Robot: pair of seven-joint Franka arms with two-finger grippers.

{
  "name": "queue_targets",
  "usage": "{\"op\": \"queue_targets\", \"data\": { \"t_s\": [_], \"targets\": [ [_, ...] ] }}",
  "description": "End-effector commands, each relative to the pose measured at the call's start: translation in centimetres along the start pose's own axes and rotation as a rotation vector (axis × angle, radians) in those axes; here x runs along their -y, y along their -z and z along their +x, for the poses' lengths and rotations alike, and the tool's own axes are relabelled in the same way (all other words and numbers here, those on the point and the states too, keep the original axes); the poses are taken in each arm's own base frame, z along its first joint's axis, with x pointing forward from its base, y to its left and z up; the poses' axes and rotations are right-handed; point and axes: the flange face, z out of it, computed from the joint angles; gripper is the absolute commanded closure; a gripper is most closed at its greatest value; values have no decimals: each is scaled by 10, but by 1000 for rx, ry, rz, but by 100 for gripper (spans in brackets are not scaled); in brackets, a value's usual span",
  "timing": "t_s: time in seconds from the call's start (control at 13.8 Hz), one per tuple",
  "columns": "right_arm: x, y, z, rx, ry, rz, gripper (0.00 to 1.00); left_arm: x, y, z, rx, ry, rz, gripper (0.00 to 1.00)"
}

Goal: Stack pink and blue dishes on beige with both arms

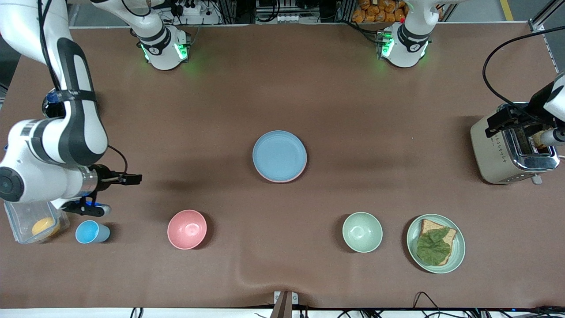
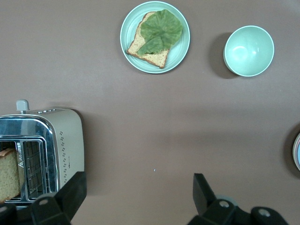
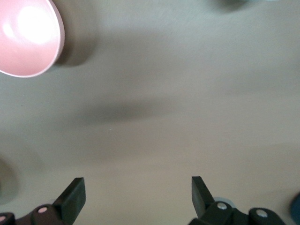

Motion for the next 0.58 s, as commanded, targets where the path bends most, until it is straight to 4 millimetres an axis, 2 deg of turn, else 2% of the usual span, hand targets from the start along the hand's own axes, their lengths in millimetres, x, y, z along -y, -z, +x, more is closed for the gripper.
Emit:
{"op": "queue_targets", "data": {
  "t_s": [0.0,0.29,0.51],
  "targets": [
    [-25,54,-42,-69,-18,-6,0,-1,7,-7,1,-8,-7,0],
    [-53,137,-105,-173,-44,17,0,-5,9,-5,-2,-17,6,0],
    [-56,173,-140,-180,-40,6,0,-4,11,-4,-5,-19,6,0]
  ]
}}
